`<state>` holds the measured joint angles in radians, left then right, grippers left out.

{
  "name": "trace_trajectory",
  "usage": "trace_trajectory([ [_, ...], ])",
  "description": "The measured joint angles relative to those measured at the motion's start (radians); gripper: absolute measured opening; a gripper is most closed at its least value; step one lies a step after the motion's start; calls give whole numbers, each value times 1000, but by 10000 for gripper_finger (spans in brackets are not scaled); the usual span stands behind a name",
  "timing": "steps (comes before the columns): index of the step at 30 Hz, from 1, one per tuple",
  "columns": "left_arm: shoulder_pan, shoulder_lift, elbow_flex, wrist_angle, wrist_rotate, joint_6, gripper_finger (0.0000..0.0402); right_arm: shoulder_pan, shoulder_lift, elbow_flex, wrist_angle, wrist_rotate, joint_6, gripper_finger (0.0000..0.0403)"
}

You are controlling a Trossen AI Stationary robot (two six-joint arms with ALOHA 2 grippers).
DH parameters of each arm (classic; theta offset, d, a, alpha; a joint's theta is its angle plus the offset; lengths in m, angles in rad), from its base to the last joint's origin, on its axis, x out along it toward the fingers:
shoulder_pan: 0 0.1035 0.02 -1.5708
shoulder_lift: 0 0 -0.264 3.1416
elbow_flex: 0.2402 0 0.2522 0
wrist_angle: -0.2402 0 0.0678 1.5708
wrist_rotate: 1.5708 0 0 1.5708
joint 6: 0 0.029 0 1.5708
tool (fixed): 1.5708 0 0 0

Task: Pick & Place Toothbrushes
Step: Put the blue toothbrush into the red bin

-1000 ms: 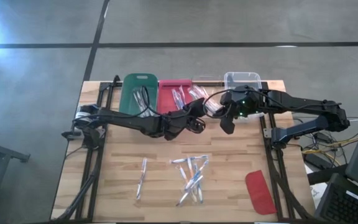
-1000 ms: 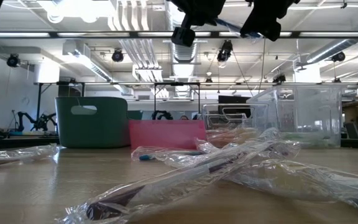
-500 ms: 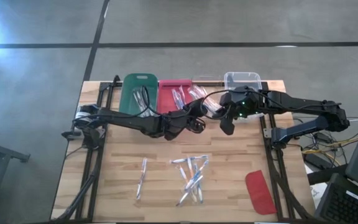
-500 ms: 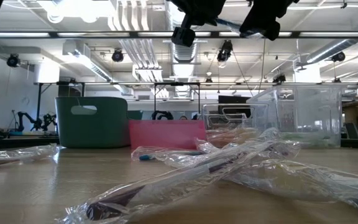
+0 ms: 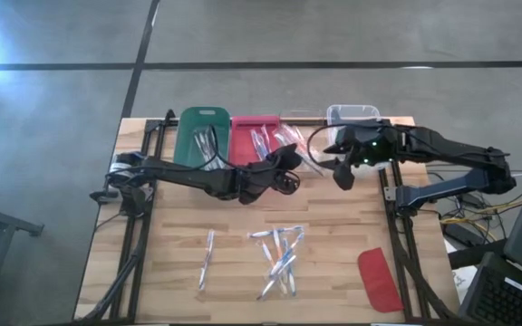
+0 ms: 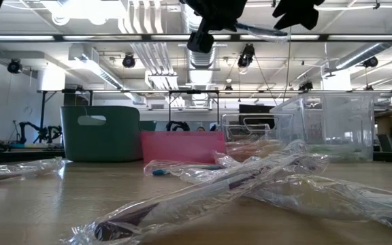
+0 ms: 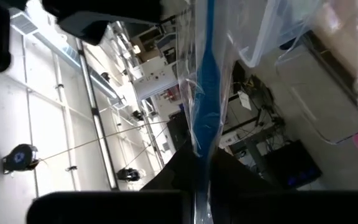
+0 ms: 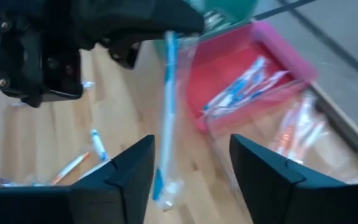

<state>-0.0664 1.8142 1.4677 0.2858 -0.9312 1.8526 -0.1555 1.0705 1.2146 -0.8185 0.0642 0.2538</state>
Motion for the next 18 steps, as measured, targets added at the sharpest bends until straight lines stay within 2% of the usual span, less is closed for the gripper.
trace_trajectory([
  [6, 13, -22, 0, -157, 28, -126, 20, 0, -66, 4, -45, 80, 4, 226],
  [12, 63, -100, 0, -447, 197, -396, 20, 0, -125, 3, -83, 124, 5, 237],
  [18, 149, -180, 0, -618, 348, -566, 20, 0, -163, 2, -120, 183, 6, 237],
])
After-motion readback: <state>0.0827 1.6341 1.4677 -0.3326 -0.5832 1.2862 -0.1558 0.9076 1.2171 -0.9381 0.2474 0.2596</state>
